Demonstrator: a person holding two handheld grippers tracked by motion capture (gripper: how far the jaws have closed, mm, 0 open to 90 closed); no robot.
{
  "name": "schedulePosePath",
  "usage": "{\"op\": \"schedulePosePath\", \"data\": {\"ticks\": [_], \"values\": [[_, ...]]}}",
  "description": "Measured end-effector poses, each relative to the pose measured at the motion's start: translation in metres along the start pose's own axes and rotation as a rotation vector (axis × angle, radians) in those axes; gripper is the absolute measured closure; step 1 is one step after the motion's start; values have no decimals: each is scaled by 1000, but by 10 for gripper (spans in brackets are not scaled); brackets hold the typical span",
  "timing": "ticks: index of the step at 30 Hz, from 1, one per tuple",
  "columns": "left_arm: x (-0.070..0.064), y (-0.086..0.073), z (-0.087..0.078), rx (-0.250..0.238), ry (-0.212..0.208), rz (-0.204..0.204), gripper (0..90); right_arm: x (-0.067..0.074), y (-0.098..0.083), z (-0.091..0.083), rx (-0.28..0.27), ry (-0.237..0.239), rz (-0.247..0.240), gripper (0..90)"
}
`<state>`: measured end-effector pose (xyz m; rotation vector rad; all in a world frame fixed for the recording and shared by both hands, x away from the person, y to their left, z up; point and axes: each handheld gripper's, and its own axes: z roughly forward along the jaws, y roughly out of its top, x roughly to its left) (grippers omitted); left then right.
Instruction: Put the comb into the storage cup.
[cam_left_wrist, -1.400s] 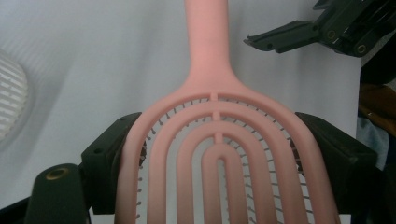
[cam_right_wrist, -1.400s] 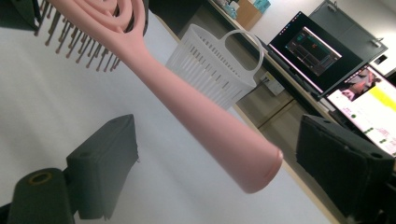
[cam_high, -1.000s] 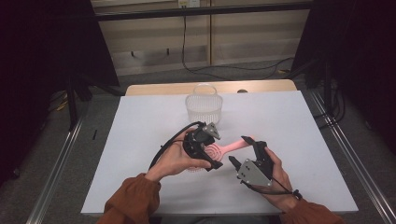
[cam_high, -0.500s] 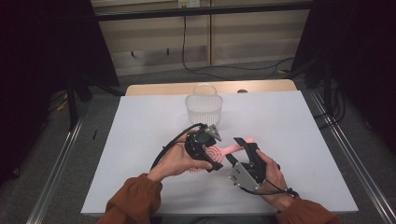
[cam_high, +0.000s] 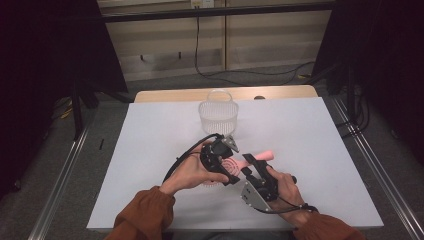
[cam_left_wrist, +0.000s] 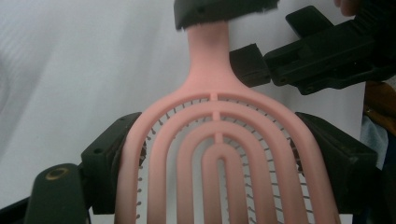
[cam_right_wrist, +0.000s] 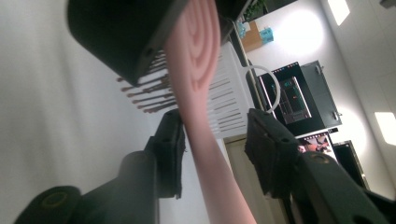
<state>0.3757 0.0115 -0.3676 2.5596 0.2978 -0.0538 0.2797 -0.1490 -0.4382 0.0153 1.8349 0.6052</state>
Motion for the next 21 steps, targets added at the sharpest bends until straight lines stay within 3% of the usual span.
{"op": "schedulePosePath", "data": {"ticks": [12,21], "values": [[1,1,2,10,-10,-11,192,6,3,2,5,23,-49,728],[1,1,3,14,-6,-13,192,9,4,3,13,23,-89,776]]}}
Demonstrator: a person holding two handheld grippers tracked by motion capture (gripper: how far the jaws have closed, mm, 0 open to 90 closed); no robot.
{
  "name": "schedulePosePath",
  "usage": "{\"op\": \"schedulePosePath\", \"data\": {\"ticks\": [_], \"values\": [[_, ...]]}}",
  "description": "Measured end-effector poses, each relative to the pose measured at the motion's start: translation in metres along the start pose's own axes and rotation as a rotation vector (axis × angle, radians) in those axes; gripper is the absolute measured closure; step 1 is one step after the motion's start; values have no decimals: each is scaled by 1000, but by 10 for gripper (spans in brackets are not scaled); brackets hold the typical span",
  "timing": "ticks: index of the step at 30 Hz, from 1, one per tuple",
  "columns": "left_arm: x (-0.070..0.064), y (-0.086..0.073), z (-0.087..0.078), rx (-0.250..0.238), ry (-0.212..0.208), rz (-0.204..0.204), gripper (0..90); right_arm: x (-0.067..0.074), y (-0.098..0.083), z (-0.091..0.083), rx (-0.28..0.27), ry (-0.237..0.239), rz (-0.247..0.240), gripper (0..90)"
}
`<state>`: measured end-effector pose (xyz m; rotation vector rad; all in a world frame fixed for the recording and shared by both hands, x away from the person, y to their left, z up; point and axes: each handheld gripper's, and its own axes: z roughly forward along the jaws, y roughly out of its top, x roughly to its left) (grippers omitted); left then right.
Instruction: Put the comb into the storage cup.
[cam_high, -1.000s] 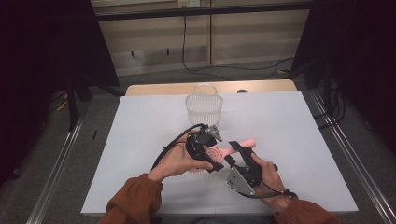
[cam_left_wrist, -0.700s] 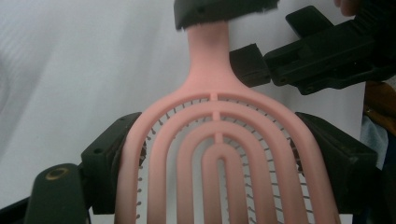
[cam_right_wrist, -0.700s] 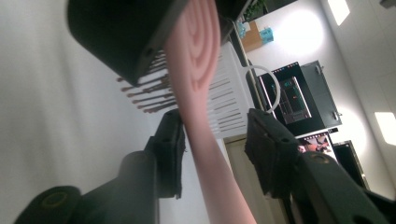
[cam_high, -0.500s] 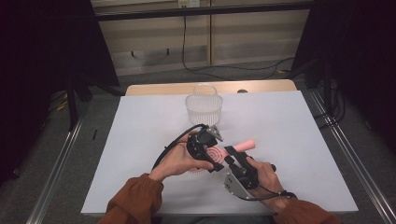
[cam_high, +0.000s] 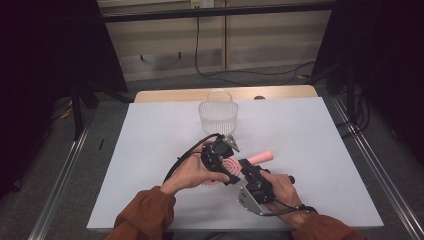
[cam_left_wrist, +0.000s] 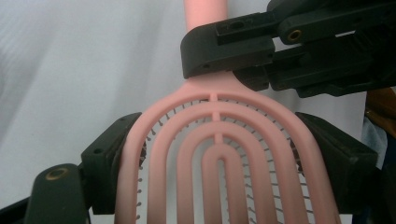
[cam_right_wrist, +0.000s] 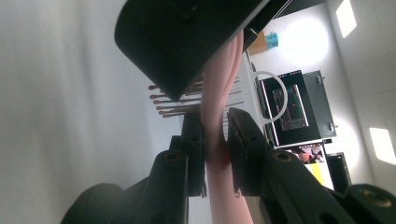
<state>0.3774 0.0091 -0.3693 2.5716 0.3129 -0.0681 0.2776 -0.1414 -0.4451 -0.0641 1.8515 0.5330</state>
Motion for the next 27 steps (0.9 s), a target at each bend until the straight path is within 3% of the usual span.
{"op": "schedulePosePath", "data": {"ticks": [7,11,14,19,23,27], "values": [[-1,1,1,2,0,-4,189,3,0,0,4,-16,-59,797],[-2,3,1,5,11,7,187,3,-1,-1,10,-25,-65,800],[-3,3,-1,-6,12,15,185,4,-1,-2,2,-51,-94,804],[-2,3,-2,-27,32,22,180,3,-2,-2,10,-35,-72,810],[1,1,-4,-42,59,16,95,3,-2,-2,17,-30,-71,813],[3,-1,-7,-66,51,14,88,1,-4,-3,23,-40,-55,814]]}}
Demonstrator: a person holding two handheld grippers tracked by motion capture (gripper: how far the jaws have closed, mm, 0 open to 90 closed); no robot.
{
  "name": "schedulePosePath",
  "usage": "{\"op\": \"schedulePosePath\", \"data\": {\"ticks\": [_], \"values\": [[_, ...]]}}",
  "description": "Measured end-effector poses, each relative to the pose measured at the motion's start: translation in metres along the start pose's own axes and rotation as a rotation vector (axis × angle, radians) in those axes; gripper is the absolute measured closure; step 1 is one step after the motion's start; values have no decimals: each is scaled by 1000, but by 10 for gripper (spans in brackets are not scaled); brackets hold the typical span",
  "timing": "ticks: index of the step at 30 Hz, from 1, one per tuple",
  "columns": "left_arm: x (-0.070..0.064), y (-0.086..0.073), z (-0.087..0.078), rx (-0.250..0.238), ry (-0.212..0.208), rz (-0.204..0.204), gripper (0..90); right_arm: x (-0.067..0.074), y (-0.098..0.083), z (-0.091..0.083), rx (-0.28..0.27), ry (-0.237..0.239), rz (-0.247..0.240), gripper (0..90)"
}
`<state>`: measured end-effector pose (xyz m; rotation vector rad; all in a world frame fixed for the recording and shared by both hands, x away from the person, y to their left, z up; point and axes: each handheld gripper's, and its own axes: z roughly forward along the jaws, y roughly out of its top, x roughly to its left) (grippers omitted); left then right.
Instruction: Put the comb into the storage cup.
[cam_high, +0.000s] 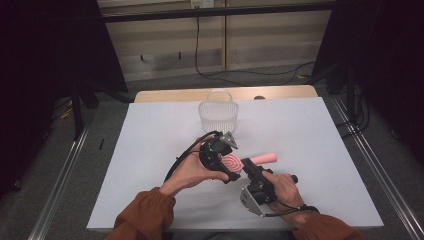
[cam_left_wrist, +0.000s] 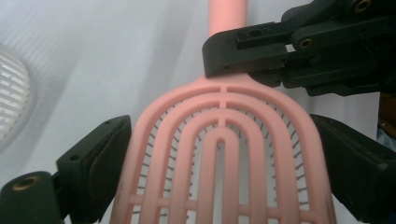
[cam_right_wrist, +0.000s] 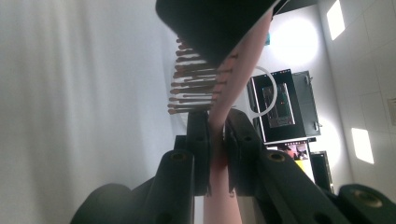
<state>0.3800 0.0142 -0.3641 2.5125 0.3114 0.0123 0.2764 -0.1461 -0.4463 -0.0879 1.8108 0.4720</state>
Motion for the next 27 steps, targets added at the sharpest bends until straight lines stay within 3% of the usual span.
{"op": "schedulePosePath", "data": {"ticks": [3,5,8,12,18,23,27], "values": [[1,-3,-2,-28,-16,3,49,-2,-1,0,8,1,-5,814],[3,-5,-4,-49,-39,-23,51,-2,-2,0,12,1,-1,813],[5,-9,-6,-66,-12,-11,51,-6,-4,-1,11,-7,7,814],[8,-12,-11,-96,5,-46,49,-9,-7,-2,27,-16,20,814],[8,-16,-18,-131,38,-26,41,-15,-12,-3,41,-32,53,814],[5,-18,-21,-160,111,-13,36,-17,-16,-2,49,-34,68,814],[8,-24,-26,-190,115,-43,36,-18,-17,-3,59,-34,83,814]]}}
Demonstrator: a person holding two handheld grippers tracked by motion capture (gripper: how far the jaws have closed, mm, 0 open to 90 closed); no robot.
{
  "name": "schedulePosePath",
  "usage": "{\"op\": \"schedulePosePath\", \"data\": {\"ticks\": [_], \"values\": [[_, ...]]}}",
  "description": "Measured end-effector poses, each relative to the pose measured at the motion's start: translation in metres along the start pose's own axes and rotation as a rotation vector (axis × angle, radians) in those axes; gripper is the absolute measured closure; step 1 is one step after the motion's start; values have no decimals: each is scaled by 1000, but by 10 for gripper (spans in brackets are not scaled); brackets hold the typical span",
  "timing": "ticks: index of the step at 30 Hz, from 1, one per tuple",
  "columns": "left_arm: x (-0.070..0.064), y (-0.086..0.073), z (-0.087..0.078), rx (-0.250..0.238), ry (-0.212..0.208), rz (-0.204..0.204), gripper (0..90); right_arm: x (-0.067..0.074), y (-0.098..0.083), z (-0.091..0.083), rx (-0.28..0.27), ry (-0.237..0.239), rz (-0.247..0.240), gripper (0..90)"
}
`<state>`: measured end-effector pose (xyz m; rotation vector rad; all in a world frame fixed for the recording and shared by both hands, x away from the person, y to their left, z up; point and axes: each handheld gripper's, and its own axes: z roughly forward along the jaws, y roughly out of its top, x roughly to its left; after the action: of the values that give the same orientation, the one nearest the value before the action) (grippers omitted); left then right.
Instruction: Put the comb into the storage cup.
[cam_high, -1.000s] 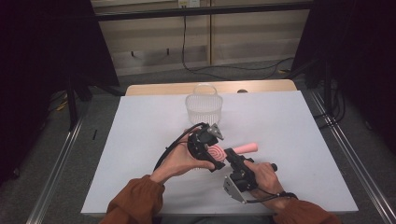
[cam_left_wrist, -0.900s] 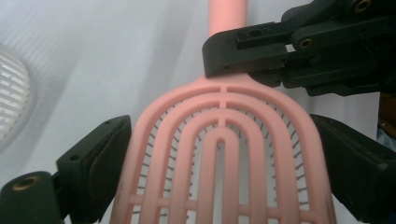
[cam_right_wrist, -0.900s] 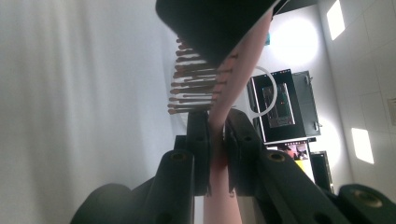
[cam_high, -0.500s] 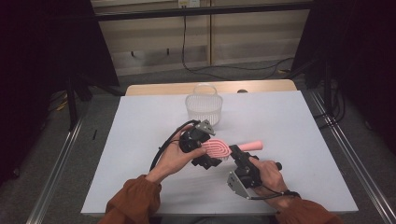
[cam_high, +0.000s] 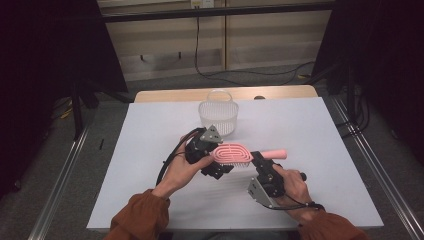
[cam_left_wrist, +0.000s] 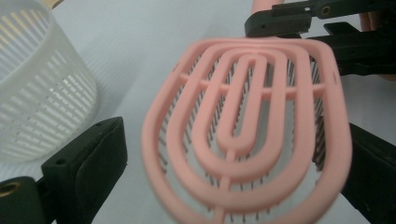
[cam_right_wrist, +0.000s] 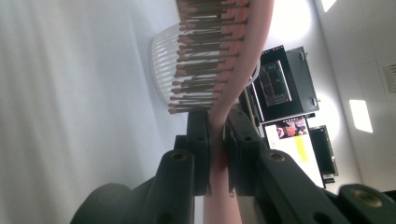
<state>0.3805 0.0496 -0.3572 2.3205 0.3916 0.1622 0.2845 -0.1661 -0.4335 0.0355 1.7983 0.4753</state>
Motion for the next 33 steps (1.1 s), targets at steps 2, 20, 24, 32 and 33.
{"op": "schedulePosePath", "data": {"ticks": [2,20,24,32,33], "values": [[2,-4,-5,-15,3,-7,35,0,0,0,7,0,9,814],[11,-37,-17,-101,98,-36,32,-11,-9,0,40,-7,137,813],[11,-40,-13,-152,118,-8,34,-13,-11,-1,36,-5,183,813],[11,-44,-17,-229,149,-20,29,-20,-15,-2,25,10,303,814],[10,-44,-17,-235,149,-23,29,-22,-16,-3,20,15,329,814]]}}
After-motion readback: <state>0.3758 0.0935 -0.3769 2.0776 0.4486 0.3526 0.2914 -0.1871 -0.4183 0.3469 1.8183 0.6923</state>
